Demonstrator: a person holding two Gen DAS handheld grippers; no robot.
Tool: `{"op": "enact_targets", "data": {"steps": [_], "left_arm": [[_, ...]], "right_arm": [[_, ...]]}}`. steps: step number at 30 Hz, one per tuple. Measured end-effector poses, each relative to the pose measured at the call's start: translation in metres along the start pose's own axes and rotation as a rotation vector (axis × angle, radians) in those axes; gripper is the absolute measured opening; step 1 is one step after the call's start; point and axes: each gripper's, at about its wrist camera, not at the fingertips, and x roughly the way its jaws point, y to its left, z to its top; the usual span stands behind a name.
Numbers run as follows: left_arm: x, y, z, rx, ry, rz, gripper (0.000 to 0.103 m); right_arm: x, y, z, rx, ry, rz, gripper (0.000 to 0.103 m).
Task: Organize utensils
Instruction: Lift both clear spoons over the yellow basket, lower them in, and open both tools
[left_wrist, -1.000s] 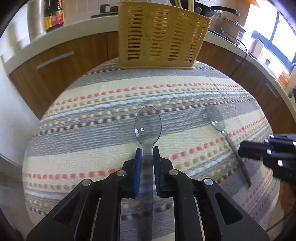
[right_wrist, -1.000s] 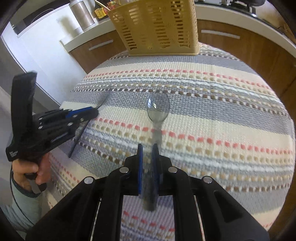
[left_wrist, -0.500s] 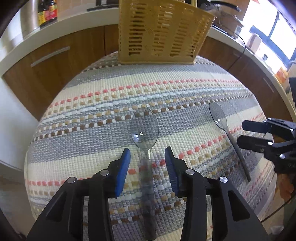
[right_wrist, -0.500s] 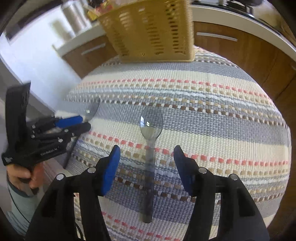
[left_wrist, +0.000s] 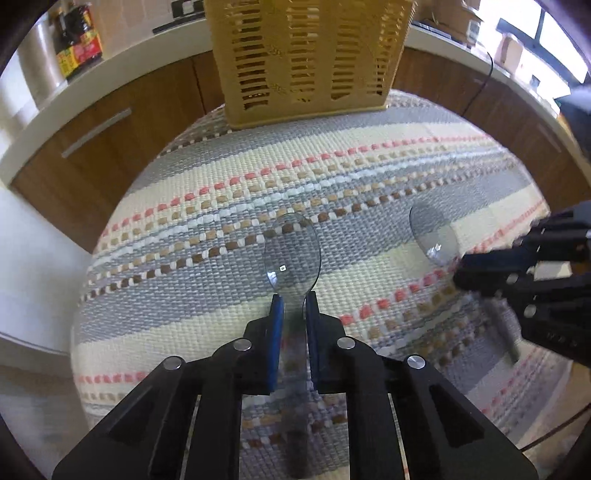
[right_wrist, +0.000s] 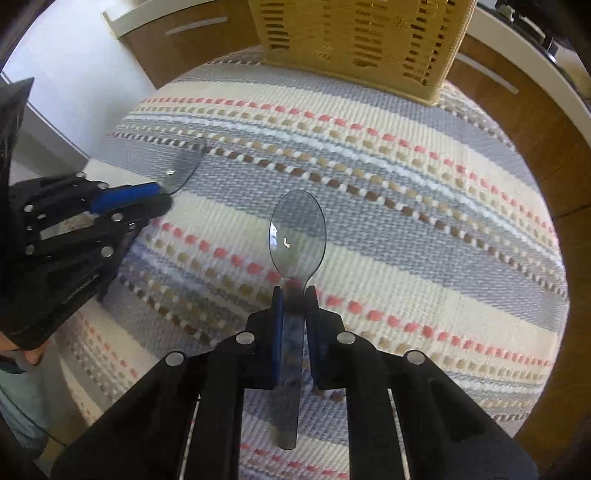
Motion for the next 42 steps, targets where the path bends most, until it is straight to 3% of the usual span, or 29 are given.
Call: {"op": "enact_targets", "data": {"steps": [3, 8, 17, 19, 22, 27, 33, 36, 42], "left_arm": [[-0.019, 0.003, 0.002, -0.009, -0.086, -0.03, 0.01], [-0.08, 0.006, 0.016, -0.028, -0.294, -0.062, 0.01], [-0.18, 0.012, 0.053, -0.06, -0.655, -0.126, 0.01], [-0.199, 0.012, 0.061, -0.058, -0.733, -0.134, 0.01], [-0.218, 0.008, 0.078, -0.046, -0.829, -0.148, 0.01], [-0.217, 0.002, 0.109, -0.044, -0.933, -0.14, 0.01], [-0.192, 0.014, 0.134, -0.131, -1.046, -0.14, 0.011], [-0.166, 0.022, 0.149, -0.168, -1.017, -0.144, 0.011], [-0.132, 0.041, 0.158, -0.241, -1.036, -0.121, 0.011]], "right_arm": [[-0.015, -0.002, -0.004, 0.004, -0.065, 0.029, 0.01], [-0.059, -0.012, 0.0, 0.012, -0.189, 0.07, 0.01], [-0.172, -0.023, 0.014, -0.003, -0.583, 0.088, 0.01], [-0.197, -0.027, 0.018, 0.002, -0.687, 0.055, 0.01], [-0.215, -0.035, 0.036, 0.028, -0.755, -0.024, 0.01], [-0.228, -0.044, 0.068, 0.045, -0.858, -0.074, 0.01], [-0.231, -0.065, 0.085, 0.075, -1.04, -0.089, 0.01], [-0.218, -0.075, 0.093, 0.102, -1.099, -0.181, 0.01], [-0.189, -0.09, 0.115, 0.122, -1.117, -0.164, 0.01]]}}
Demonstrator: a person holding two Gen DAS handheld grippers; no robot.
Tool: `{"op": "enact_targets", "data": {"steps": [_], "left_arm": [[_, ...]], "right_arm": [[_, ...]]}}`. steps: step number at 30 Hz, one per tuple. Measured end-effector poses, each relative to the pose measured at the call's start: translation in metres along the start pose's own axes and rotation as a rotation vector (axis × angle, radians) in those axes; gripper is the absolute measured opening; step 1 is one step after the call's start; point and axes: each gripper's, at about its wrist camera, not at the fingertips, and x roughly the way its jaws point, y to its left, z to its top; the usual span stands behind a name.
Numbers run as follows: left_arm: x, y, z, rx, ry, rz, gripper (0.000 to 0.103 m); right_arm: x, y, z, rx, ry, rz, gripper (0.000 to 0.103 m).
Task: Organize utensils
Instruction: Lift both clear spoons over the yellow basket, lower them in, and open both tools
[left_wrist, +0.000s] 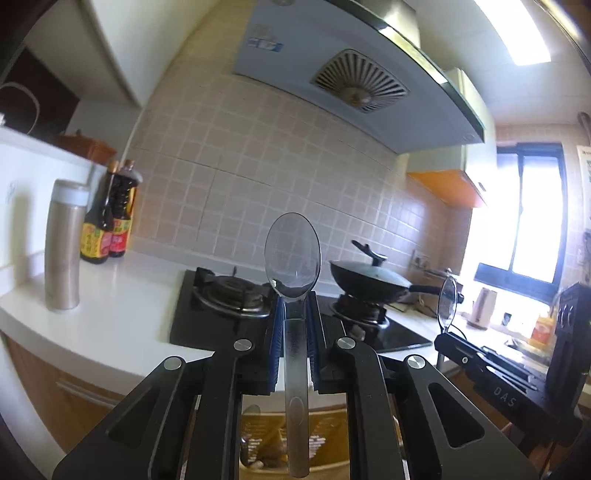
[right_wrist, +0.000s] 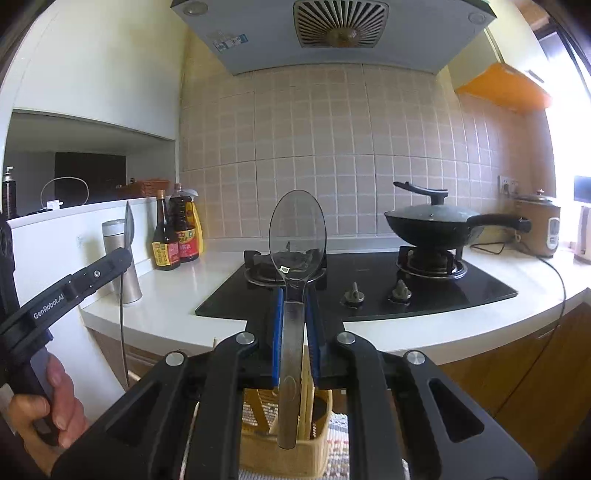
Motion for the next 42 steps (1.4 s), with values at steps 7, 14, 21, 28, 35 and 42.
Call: {"op": "enact_targets", "data": {"steps": [7, 14, 21, 28, 35, 42], "left_arm": [[0.017, 0.014, -0.012, -0.029, -0.014, 0.022, 0.011], [0.03, 0.02, -0.023, -0.018, -0.012, 0.05, 0.011], [0.031, 0.023, -0.029, -0.012, 0.0, 0.05, 0.011], [0.027, 0.031, -0.026, -0.016, -0.009, 0.063, 0.011], [0.028, 0.027, -0.029, 0.025, -0.044, 0.095, 0.011], [0.035, 0.032, -0.041, 0.034, 0.009, 0.094, 0.011]], "right_arm": [[0.03, 0.003, -0.021, -0.033, -0.005, -0.021, 0.01], [0.039, -0.005, -0.037, -0.027, -0.007, -0.058, 0.01], [0.037, -0.013, -0.042, -0.003, 0.008, -0.057, 0.01], [0.042, -0.016, -0.046, 0.014, 0.043, -0.054, 0.01], [0.046, -0.017, -0.049, 0.015, 0.047, -0.054, 0.01], [0.045, -0.021, -0.053, 0.034, 0.072, -0.028, 0.01]]}}
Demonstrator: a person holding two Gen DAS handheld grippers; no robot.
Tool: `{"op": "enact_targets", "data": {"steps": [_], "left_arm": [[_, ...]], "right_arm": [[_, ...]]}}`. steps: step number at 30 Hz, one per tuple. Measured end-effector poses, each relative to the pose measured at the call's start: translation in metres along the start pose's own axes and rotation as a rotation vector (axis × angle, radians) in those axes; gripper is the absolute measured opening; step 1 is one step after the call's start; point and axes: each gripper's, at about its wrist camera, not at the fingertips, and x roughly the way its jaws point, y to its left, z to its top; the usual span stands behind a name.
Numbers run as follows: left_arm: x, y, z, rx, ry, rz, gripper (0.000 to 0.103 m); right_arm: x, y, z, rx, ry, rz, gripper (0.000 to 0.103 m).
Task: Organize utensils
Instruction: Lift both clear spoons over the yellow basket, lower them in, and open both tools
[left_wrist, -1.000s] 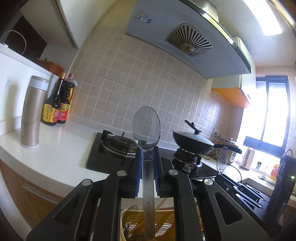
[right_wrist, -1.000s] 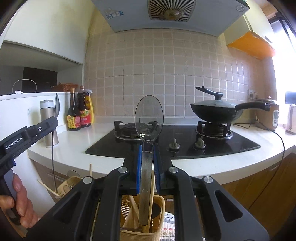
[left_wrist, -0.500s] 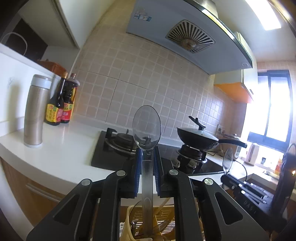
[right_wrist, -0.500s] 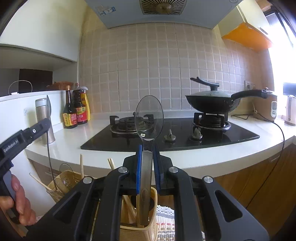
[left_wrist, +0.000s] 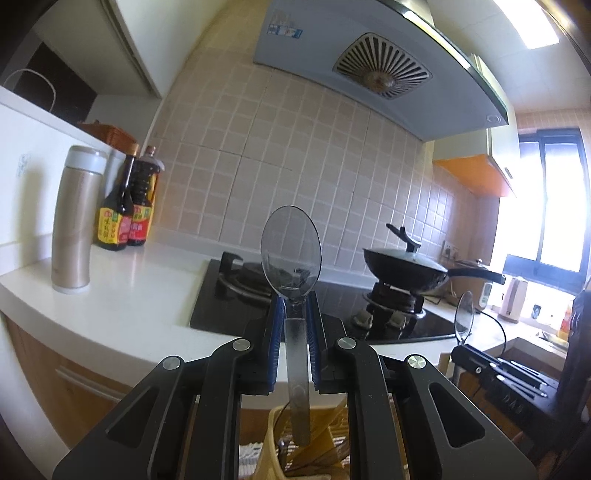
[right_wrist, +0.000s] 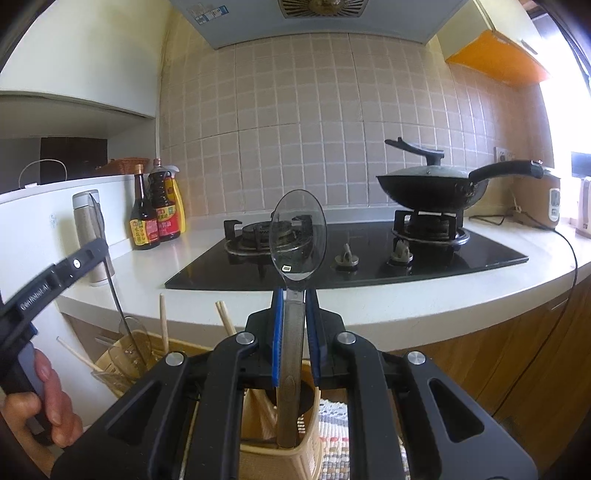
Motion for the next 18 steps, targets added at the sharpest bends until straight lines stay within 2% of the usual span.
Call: {"op": "enact_targets", "data": {"steps": [3, 4, 5, 6, 7, 8, 10, 14, 18], "left_arm": [[-0.004, 0.005, 0.002, -0.015, 0.019, -0.016, 0.013], [-0.005, 0.006, 0.004, -0.016, 0.031, -0.024, 0.02], [-0.008, 0.007, 0.006, -0.017, 0.036, -0.029, 0.033], [-0.013, 0.008, 0.007, -0.018, 0.035, -0.031, 0.039], [-0.018, 0.008, 0.009, -0.019, 0.031, -0.032, 0.048], [-0.023, 0.009, 0.012, -0.02, 0.028, -0.034, 0.05], [-0.036, 0.01, 0.018, -0.033, 0.027, -0.048, 0.053], [-0.07, 0.01, 0.036, -0.066, -0.006, -0.068, 0.07], [-0.108, 0.004, 0.053, -0.077, -0.035, -0.088, 0.076]], "right_arm": [[-0.006, -0.007, 0.0, 0.042, 0.026, 0.038, 0.013], [-0.008, -0.009, 0.0, 0.056, 0.036, 0.053, 0.017], [-0.01, -0.011, 0.0, 0.067, 0.045, 0.066, 0.025], [-0.014, -0.013, -0.001, 0.077, 0.053, 0.079, 0.031], [-0.019, -0.015, -0.001, 0.086, 0.058, 0.093, 0.048], [-0.024, -0.016, -0.001, 0.092, 0.056, 0.1, 0.058], [-0.04, -0.016, 0.0, 0.095, 0.044, 0.1, 0.059], [-0.074, -0.016, 0.007, 0.102, 0.021, 0.087, 0.059], [-0.11, -0.011, 0.014, 0.089, 0.034, 0.115, 0.059]]}}
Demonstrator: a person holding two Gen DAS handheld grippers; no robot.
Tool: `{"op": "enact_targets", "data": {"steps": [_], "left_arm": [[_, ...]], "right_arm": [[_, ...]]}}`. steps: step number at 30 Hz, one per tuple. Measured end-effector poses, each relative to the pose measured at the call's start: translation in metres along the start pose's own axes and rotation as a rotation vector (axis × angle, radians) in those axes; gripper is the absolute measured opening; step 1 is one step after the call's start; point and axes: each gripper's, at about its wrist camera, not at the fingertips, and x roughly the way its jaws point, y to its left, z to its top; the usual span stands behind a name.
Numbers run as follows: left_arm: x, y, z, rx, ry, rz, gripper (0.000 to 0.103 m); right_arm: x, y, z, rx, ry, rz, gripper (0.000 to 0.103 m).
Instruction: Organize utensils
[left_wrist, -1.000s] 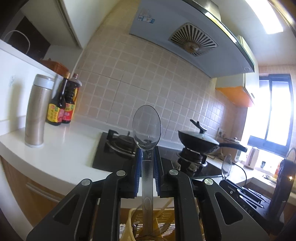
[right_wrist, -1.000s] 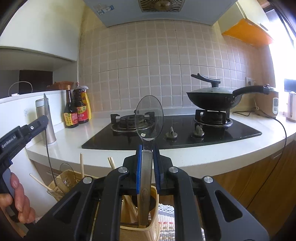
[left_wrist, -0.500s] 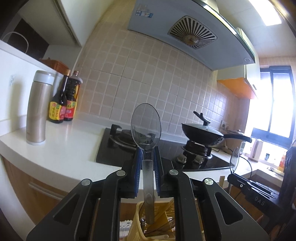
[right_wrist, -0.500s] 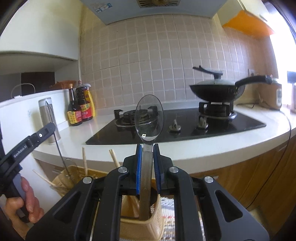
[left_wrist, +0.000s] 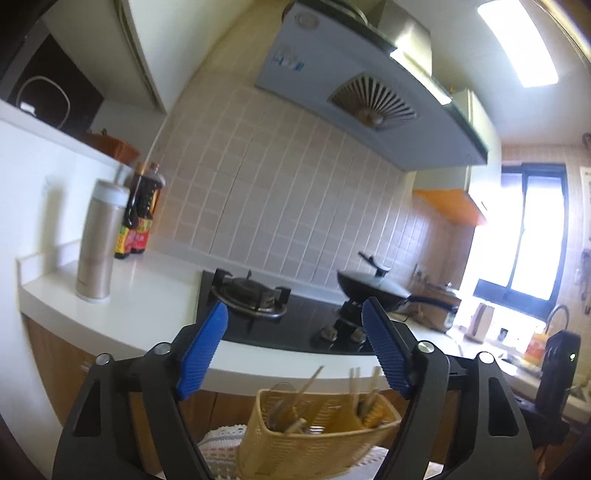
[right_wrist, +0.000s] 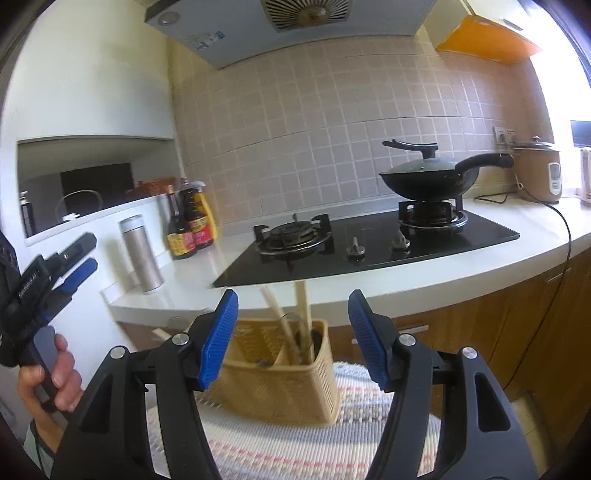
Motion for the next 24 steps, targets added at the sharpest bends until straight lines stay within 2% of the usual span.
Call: {"op": "enact_targets", "data": {"steps": [7, 12, 18, 24], "left_arm": [[-0.061, -0.023, 0.017, 0.014, 0.014, -0.033, 0.08], [-0.099, -0.03, 0.013, 0.012, 0.037, -0.052, 0.085], [-0.131, -0.029, -0.011, -0.003, 0.069, -0.01, 0.091], [-0.145, -0.02, -0.033, -0.02, 0.077, 0.079, 0.095]], "right_arm": [[-0.055, 0.038, -0.01, -0.081, 0.05, 0.029, 0.061], [-0.088, 0.06, -0.031, -0.134, 0.042, 0.014, 0.072], [-0.108, 0.068, -0.058, -0.152, 0.038, -0.005, 0.081], [-0.114, 0.063, -0.077, -0.124, 0.034, -0.002, 0.091]]}}
